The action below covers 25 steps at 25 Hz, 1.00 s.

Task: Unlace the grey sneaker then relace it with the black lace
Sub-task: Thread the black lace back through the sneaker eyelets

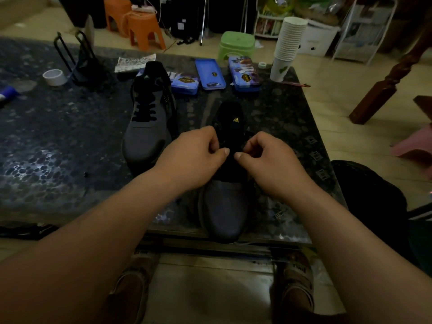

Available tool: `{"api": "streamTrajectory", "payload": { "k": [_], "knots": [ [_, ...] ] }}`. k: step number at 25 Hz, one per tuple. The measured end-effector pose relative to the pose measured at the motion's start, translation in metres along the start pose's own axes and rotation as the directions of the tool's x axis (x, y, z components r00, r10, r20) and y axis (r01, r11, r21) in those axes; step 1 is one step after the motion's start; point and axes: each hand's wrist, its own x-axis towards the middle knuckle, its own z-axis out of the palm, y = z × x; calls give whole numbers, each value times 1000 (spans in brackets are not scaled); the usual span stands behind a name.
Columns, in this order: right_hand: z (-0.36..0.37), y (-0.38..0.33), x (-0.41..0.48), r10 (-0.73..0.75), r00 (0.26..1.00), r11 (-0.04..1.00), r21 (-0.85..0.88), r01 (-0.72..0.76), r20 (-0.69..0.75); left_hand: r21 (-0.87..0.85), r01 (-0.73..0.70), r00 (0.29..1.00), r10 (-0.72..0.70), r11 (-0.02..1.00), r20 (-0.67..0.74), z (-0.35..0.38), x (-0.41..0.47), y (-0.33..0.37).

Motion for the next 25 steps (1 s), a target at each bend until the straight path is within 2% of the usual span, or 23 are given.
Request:
{"api": "streamTrajectory", "payload": {
  "k": [3, 5, 7, 9, 12, 15, 19, 22, 25],
  "knots": [
    [3, -4, 5, -33, 999, 993, -115, 29, -31, 158, -6, 997, 18, 987, -78, 2, 1, 8],
    [1, -4, 10, -57, 998, 993, -102, 54, -20, 196, -47, 993, 68, 980, -99, 3, 4, 9],
    [-3, -3, 13, -33, 998, 999, 44, 31, 52, 118, -107, 992, 115, 987, -58, 1, 8, 6],
    [-9, 1, 15, -6, 989, 981, 193, -23, 147, -43, -124, 991, 125, 991, 40, -4, 15, -3],
    [-13, 7, 18, -21, 978, 976, 216, -25, 210, -190, -76, 984, 105, 979, 144, -8, 21, -14],
    [-11, 10, 20, -22, 985, 973, 231, -18, 172, -279, -62, 990, 93, 958, 101, -7, 21, -20],
    [-11, 6, 17, -38, 987, 990, 138, 16, 157, -216, -69, 994, 86, 974, 71, -3, 19, -15],
    [0, -3, 16, -54, 998, 998, -8, 54, 27, -145, -72, 997, 73, 987, 0, 6, 18, -7],
    [6, -6, 17, -83, 996, 996, -15, 83, -27, -125, -104, 994, 99, 987, -46, 9, 17, -5]
  ]
}}
